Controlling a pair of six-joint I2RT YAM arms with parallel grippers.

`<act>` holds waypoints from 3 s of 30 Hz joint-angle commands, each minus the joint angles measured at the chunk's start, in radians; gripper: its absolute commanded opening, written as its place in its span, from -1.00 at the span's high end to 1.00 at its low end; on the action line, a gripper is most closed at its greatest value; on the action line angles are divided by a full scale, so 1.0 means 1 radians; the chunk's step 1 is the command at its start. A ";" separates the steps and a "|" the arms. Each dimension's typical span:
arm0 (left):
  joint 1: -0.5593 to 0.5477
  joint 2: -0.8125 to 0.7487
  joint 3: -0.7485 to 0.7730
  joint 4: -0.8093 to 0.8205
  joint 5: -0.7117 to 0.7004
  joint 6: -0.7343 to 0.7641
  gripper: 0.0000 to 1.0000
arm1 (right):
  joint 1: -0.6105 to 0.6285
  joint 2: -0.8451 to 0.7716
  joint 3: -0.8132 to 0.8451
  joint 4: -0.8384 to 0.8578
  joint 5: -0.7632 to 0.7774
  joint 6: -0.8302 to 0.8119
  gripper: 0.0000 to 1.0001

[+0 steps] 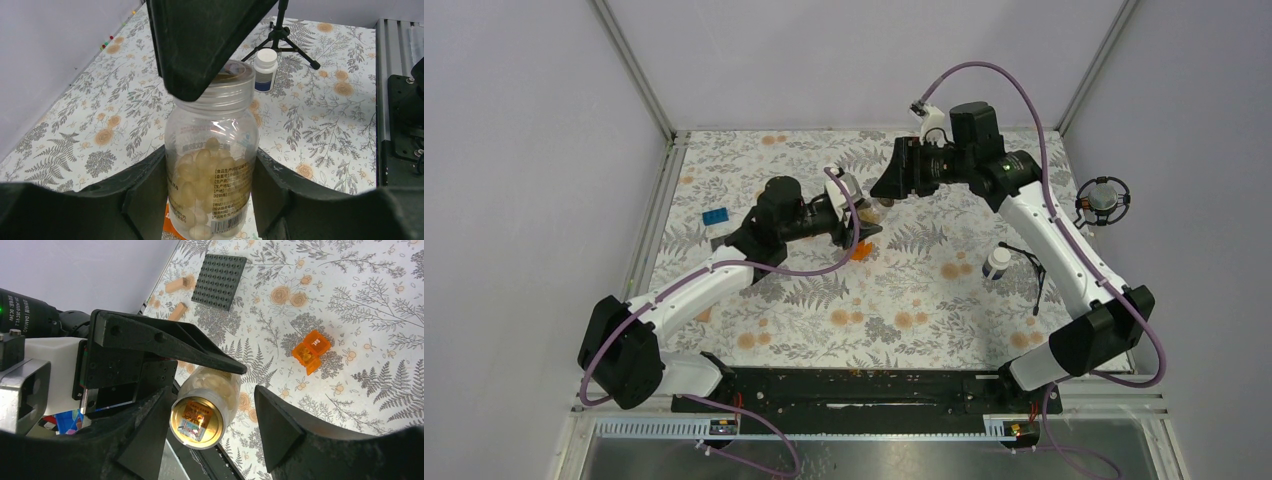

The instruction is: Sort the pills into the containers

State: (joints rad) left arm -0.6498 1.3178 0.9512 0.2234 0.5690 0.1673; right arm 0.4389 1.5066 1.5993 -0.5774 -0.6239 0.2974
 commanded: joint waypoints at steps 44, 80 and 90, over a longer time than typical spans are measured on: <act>0.035 -0.003 0.054 0.113 0.081 -0.021 1.00 | -0.020 -0.045 -0.025 0.152 -0.119 -0.010 -0.97; 0.041 -0.012 0.094 0.073 0.087 -0.015 1.00 | -0.036 -0.061 -0.016 0.193 -0.057 0.017 -0.92; 0.041 -0.021 0.088 0.076 0.108 -0.018 1.00 | 0.018 -0.053 -0.029 0.163 0.058 -0.054 -0.75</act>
State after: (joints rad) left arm -0.6140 1.3300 1.0016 0.2379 0.6289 0.1410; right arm 0.4522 1.4574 1.5555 -0.4301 -0.6128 0.2779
